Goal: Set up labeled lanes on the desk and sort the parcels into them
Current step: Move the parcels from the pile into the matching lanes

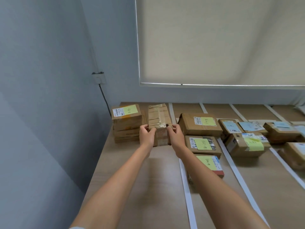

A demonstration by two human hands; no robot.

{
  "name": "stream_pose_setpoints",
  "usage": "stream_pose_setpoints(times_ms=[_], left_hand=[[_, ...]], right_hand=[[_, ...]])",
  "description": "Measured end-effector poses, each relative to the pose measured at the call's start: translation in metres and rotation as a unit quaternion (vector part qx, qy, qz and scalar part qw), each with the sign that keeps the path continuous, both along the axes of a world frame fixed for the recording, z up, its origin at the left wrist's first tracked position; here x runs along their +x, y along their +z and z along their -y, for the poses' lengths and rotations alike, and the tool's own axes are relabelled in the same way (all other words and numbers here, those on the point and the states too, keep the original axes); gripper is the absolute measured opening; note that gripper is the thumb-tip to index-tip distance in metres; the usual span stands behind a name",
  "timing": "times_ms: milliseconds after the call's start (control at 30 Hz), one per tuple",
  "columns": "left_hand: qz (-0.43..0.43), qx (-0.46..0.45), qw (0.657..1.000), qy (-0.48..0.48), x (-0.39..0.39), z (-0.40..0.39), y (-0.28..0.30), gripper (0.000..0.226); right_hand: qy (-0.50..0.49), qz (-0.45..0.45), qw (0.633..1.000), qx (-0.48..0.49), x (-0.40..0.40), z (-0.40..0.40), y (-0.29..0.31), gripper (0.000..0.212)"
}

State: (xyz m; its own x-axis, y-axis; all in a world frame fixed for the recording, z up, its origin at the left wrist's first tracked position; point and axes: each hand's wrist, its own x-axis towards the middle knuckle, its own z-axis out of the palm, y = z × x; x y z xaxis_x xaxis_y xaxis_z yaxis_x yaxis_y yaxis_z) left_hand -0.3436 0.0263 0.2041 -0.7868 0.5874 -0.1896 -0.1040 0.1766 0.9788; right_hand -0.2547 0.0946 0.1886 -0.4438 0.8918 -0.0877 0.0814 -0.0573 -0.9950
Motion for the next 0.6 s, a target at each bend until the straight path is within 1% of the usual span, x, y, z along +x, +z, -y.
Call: stream_pose_setpoints(times_ms=[67,133,267,333,400,467,533,600], left_hand=[[-0.011,-0.004,1.0,0.004,0.001,0.005,0.004,0.04],[-0.023,-0.018,1.0,-0.007,0.001,0.007,0.008,0.049],[-0.023,-0.05,0.998,-0.031,-0.002,0.01,0.016,0.07],[-0.016,-0.063,0.997,-0.041,-0.003,0.011,0.018,0.079],[0.0,-0.074,0.996,-0.054,-0.006,0.012,0.02,0.087],[0.029,-0.068,0.995,-0.07,-0.009,0.013,0.021,0.095],[0.06,-0.057,0.993,-0.084,-0.012,0.016,0.022,0.104],[0.084,-0.028,0.992,-0.091,-0.014,0.019,0.02,0.101]], right_hand=[[-0.009,0.002,1.0,0.009,0.004,0.009,0.003,0.018],[-0.013,0.003,0.999,0.031,0.008,0.017,0.007,0.02],[0.002,0.008,0.993,0.117,0.013,0.03,0.014,0.019],[0.016,0.027,0.986,0.165,0.013,0.035,0.015,0.026],[0.017,0.05,0.977,0.207,0.013,0.038,0.017,0.034],[0.016,0.053,0.97,0.235,0.013,0.038,0.018,0.033],[0.017,0.044,0.969,0.243,0.012,0.036,0.021,0.03],[0.006,0.037,0.972,0.231,0.011,0.034,0.022,0.028]])
